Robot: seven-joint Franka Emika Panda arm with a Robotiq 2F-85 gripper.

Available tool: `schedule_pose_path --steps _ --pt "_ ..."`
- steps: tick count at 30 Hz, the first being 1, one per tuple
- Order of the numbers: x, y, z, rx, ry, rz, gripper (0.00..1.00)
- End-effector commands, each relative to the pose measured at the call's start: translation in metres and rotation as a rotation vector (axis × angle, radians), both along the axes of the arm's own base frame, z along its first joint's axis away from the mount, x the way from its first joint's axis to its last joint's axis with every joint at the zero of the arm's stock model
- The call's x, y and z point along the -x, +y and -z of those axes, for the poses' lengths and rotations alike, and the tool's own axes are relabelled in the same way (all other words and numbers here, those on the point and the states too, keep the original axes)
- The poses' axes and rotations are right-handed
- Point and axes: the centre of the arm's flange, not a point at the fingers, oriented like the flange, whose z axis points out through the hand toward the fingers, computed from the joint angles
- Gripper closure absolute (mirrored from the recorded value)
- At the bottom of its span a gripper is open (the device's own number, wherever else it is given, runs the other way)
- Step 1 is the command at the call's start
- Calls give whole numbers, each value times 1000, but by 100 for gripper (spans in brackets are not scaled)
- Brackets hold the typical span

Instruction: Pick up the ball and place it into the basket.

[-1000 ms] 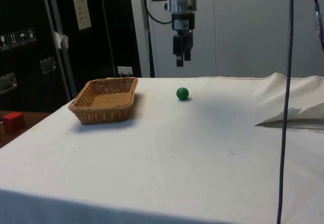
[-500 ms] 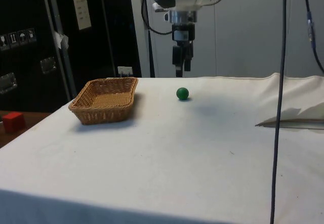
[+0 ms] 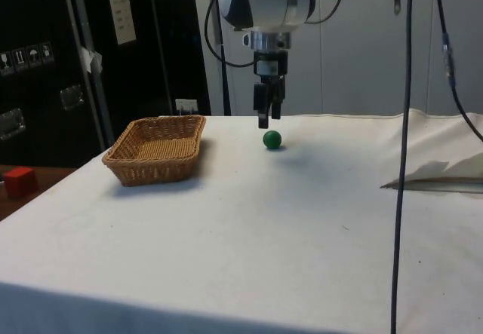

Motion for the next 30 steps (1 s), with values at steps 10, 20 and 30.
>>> schedule_pose_path --steps 10,20,30 --pt "-4 -1 10 24 -5 -7 0" --pt "-3 2 26 50 13 -10 0" --pt "-5 3 38 83 -1 -6 0"
